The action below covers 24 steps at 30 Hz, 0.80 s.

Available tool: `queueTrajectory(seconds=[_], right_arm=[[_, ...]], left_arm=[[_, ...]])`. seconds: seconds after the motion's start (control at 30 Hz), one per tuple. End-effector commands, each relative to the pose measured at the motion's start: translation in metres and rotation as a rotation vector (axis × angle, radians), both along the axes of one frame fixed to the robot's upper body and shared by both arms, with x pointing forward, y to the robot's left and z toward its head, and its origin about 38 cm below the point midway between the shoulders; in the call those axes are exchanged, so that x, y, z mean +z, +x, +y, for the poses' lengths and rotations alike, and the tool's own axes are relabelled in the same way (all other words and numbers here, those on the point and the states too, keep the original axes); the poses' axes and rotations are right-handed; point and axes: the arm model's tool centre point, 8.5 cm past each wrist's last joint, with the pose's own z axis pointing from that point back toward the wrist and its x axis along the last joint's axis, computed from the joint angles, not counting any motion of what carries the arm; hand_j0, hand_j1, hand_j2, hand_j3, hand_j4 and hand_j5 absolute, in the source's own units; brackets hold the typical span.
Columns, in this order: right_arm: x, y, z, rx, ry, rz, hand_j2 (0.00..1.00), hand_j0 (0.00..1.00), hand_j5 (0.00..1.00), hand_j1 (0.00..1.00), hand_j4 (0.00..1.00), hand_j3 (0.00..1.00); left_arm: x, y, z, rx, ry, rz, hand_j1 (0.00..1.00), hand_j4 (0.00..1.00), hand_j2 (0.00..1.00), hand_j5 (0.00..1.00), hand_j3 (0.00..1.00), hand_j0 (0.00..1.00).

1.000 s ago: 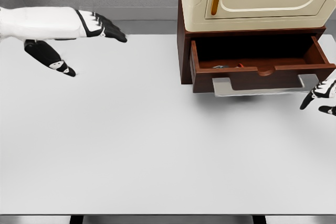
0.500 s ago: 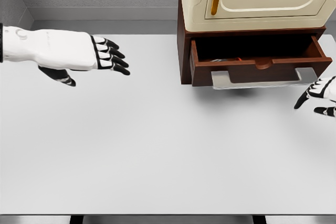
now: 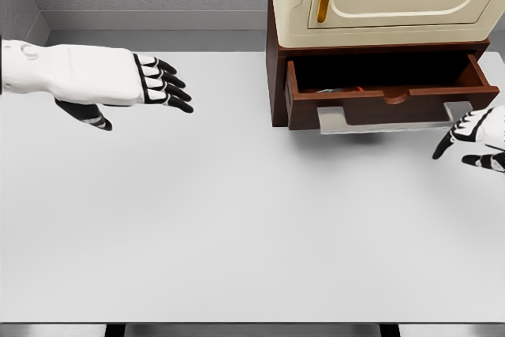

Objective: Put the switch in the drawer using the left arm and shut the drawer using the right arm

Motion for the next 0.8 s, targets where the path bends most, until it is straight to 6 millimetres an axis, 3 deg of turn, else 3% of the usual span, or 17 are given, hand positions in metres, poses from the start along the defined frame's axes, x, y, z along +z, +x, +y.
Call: queueTrajectory(seconds=[0.0, 0.17, 0.77], right_arm=[[-0.009, 0.0, 0.002, 0.0, 0.009, 0.023, 0.59, 0.59, 0.59, 0.59, 0.59, 0.59], [-0.016, 0.004, 0.003, -0.015, 0.053, 0.013, 0.59, 0.59, 0.59, 0.59, 0.59, 0.59], [-0.007, 0.016, 0.014, 0.01, 0.07, -0.025, 0.59, 0.59, 0.59, 0.59, 0.59, 0.59]], left_arm=[[0.001, 0.0, 0.001, 0.006, -0.006, 0.003, 1.0, 1.0, 1.0, 1.0, 1.0, 1.0], [0.0, 0.0, 0.002, 0.007, -0.015, 0.013, 1.0, 1.0, 1.0, 1.0, 1.0, 1.0], [0.001, 0.0, 0.004, 0.013, -0.014, 0.014, 1.0, 1.0, 1.0, 1.0, 1.0, 1.0]])
